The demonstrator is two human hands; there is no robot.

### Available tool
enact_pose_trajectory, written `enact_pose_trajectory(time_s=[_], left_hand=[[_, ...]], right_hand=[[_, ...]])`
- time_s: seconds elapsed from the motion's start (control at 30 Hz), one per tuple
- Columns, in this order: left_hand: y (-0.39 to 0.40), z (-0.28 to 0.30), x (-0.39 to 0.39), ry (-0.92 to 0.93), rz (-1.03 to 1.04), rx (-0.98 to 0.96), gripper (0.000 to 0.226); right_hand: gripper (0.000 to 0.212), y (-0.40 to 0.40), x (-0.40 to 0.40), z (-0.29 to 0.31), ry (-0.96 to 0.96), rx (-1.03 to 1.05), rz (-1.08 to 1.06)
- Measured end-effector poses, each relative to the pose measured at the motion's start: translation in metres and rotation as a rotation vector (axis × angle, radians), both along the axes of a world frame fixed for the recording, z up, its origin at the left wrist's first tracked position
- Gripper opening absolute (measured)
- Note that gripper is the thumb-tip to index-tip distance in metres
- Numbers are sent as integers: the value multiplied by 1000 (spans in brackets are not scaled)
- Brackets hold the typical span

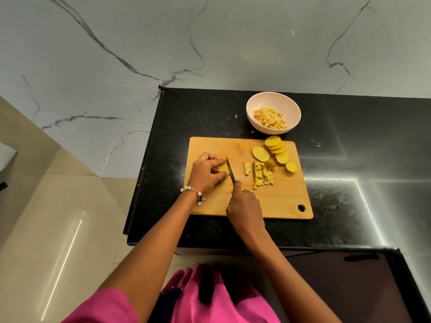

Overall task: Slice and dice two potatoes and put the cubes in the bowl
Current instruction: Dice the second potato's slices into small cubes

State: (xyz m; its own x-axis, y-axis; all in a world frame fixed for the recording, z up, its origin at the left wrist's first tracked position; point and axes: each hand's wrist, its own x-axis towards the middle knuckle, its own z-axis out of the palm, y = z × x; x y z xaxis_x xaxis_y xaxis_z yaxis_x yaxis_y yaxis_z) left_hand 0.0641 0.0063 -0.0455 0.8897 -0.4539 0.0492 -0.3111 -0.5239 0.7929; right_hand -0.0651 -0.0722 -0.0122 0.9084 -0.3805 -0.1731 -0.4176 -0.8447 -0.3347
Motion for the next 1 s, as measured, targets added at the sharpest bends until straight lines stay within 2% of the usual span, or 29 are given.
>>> enact_pose_trajectory(time_s=[0.33, 1.0], left_hand=[[-3, -2, 1, -12, 14, -17, 41], [-3, -3, -1, -51, 19, -20, 40]], right_hand=[[50, 9, 19, -2, -31, -109, 25], [54, 22, -12, -3, 48, -156, 19]])
